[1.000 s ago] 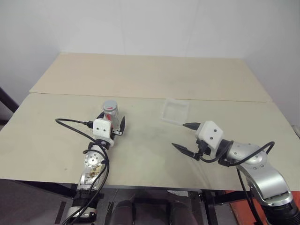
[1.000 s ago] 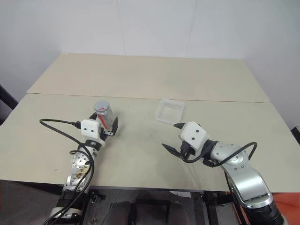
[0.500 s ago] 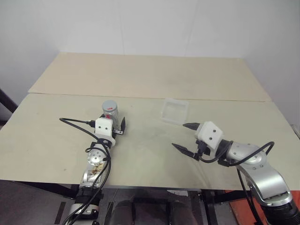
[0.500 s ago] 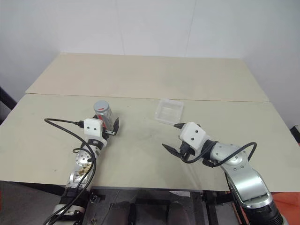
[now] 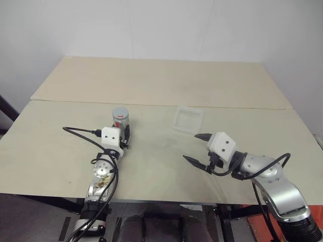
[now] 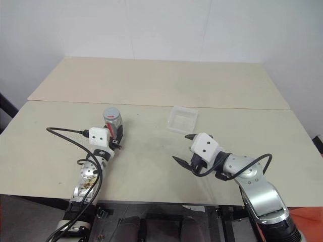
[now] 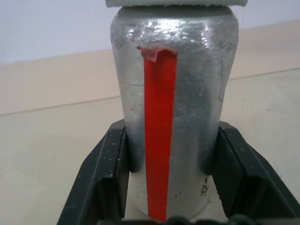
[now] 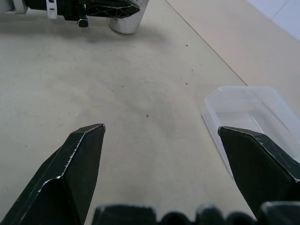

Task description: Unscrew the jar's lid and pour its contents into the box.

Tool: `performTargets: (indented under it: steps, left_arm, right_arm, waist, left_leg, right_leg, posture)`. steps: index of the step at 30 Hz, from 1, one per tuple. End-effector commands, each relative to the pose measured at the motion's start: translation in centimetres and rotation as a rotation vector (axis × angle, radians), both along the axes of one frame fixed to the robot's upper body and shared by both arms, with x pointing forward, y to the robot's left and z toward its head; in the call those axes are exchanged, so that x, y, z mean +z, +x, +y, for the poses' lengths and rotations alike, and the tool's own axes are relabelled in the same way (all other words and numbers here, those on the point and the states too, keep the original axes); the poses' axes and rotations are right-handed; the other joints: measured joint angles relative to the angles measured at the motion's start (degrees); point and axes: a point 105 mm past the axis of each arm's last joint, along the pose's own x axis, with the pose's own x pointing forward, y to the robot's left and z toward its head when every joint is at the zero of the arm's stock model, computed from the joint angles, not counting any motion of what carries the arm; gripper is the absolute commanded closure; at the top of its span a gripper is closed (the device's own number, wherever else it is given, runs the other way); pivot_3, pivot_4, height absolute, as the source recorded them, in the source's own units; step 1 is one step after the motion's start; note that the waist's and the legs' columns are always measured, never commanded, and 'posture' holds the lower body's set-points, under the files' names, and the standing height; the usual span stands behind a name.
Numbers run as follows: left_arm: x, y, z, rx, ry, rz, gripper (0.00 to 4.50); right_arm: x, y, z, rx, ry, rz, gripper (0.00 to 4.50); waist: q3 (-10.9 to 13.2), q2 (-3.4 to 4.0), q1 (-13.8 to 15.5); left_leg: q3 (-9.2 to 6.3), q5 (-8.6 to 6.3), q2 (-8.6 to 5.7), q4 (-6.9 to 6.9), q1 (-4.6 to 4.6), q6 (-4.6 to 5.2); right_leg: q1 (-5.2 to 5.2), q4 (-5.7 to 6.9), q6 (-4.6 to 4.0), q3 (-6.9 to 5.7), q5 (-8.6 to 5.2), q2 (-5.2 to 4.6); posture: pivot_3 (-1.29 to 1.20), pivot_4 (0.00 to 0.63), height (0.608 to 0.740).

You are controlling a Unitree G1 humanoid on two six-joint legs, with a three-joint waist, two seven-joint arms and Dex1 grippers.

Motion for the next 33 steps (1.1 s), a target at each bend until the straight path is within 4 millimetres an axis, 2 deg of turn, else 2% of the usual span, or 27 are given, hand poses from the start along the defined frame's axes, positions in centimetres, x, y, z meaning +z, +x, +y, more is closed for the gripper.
performTargets:
  steps: [1, 4, 8, 13, 15, 18, 23, 26, 33]
  left_arm:
    - [3.5, -0.6, -1.3, -0.096, -0.049, -0.132, 2.41]
    - [5.0, -1.8, -3.1, -0.272, -0.106, -0.138, 2.41]
    - [5.6, -3.6, -5.7, -0.5, -0.029, -0.115, 2.41]
    - [5.5, -4.1, -8.0, -0.624, -0.011, -0.097, 2.41]
    - [5.4, -4.2, -8.5, -0.65, -0.004, -0.093, 2.41]
    - [5.4, -4.5, -9.0, -0.674, -0.014, -0.092, 2.41]
    - [5.5, -4.9, -9.9, -0.71, -0.023, -0.096, 2.41]
    - [5.6, -5.0, -10.0, -0.711, -0.014, -0.105, 2.41]
    - [5.4, -4.9, -9.8, -0.695, -0.015, -0.105, 2.41]
  right_arm:
    - [1.9, 0.3, 0.5, -0.001, 0.042, -0.075, 0.0]
    - [4.0, 0.5, 1.8, 0.015, 0.173, -0.082, 0.0]
    - [6.8, 0.8, 4.4, 0.055, 0.295, -0.104, 0.0]
    - [8.2, 1.0, 7.9, 0.094, 0.344, -0.118, 0.0]
    - [8.3, 1.1, 8.6, 0.092, 0.36, -0.113, 0.0]
    - [8.5, 1.1, 9.2, 0.1, 0.382, -0.11, 0.0]
    - [9.1, 2.1, 9.3, 0.036, 0.429, -0.122, 0.0]
    - [9.0, 2.6, 9.1, 0.008, 0.429, -0.118, 0.0]
    - [8.5, 2.5, 9.4, 0.025, 0.403, -0.107, 0.0]
  waist:
    - [0.01, -0.02, -0.01]
    - [0.07, -0.11, -0.2]
    - [0.07, -0.11, -0.83]
    - [0.08, -0.11, -0.83]
    - [0.08, -0.11, -0.79]
    - [0.08, -0.11, -0.75]
    - [0.08, -0.11, -0.9]
    - [0.07, -0.11, -1.07]
    - [0.07, -0.11, -1.21]
  left_leg:
    - [0.0, 0.0, 0.0, 0.0, 0.0, 0.0]
    - [0.01, 0.0, 0.04, 0.0, -0.06, 0.0]
    - [0.01, 0.0, 0.07, -0.06, -0.03, 0.0]
    - [0.01, 0.0, 0.07, -0.06, -0.05, 0.0]
    - [0.01, 0.0, 0.06, -0.06, -0.1, 0.0]
    - [0.01, 0.0, 0.05, -0.05, -0.18, 0.0]
    - [0.01, 0.01, 0.06, -0.06, -0.21, 0.0]
    - [0.01, 0.01, 0.06, -0.06, -0.32, 0.0]
    - [0.04, 0.02, 0.05, -0.05, -0.65, 0.0]
  right_leg:
    - [0.0, 0.0, 0.0, 0.0, 0.0, 0.0]
    - [-0.07, 0.01, -0.01, 0.0, 0.01, 0.0]
    - [-0.11, 0.08, -0.05, 0.05, 0.0, 0.04]
    - [-0.14, 0.06, -0.06, 0.03, -0.01, 0.04]
    - [-0.19, 0.07, -0.06, 0.03, -0.01, 0.05]
    - [-0.24, 0.06, -0.05, 0.03, -0.01, 0.03]
    - [-0.32, 0.09, -0.06, 0.04, 0.0, 0.05]
    - [-0.43, 0.12, -0.06, 0.05, 0.0, 0.05]
    - [-0.85, 0.22, -0.06, 0.1, 0.01, 0.05]
  posture:
    - [0.0, 0.15, 0.74]
    - [0.0, 0.15, 0.74]
    - [0.0, 0.15, 0.74]
    - [0.0, 0.15, 0.74]
    - [0.0, 0.15, 0.74]
    - [0.0, 0.15, 0.74]
    - [0.0, 0.15, 0.74]
    - [0.0, 0.15, 0.74]
    - [0.0, 0.15, 0.74]
